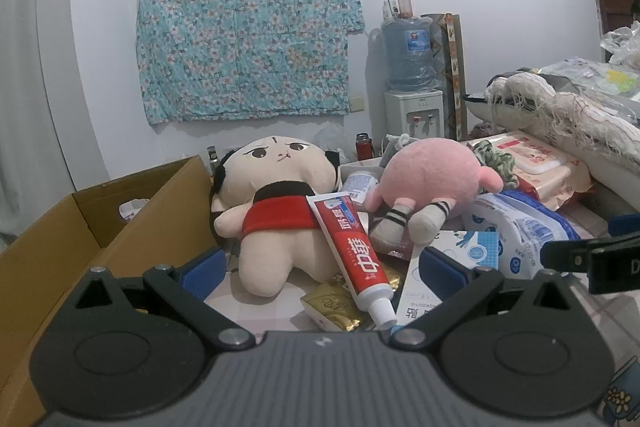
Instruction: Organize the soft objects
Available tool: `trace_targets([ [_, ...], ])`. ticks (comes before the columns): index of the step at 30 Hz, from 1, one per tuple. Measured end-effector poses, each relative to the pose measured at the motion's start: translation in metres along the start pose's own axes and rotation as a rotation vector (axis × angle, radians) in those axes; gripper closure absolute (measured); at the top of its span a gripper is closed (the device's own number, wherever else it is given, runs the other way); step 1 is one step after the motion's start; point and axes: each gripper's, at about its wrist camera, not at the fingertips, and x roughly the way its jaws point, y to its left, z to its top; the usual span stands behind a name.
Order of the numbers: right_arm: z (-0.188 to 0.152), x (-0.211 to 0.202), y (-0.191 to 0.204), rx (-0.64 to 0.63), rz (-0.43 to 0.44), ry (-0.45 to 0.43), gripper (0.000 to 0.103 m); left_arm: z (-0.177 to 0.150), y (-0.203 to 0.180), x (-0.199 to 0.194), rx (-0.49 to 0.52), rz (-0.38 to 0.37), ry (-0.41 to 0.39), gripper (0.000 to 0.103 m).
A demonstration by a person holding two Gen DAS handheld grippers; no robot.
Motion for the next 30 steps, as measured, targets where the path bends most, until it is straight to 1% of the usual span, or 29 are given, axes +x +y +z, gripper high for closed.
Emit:
trace_targets([
  [14, 0.0021, -0.0027, -0.0019, 0.006, -0.001, -0.013, 0.001, -0.0019, -0.0024, 0.0022, -0.007, -0.029, 0.008, 0.0],
  [19, 0.0024, -0.0046, -0.0023, 0.007, -0.006, -0.024, 0.001, -0.0027, -0.0037, 0.004, -0.012, -0.034, 0.025, 0.0],
  [23, 0.004, -0.0023, -0.0036, 0.019, 0.004, -0.015, 0.001, -0.0037, -0.0026, 0.0039, -0.021, -0.029, 0.032, 0.0],
  [27, 0.0049, -0.0041, -0.0026, 0.019, 0.001, -0.024, 0.001, -0.0036, -0.0006, 0.0048, -0.04, -0.046, 0.041, 0.0],
  [30, 0.0047, -0.0034, -0.0032, 0.021, 0.003, -0.018, 0.001, -0.004, -0.0009, 0.0045, -0.034, -0.045, 0.041, 0.0],
])
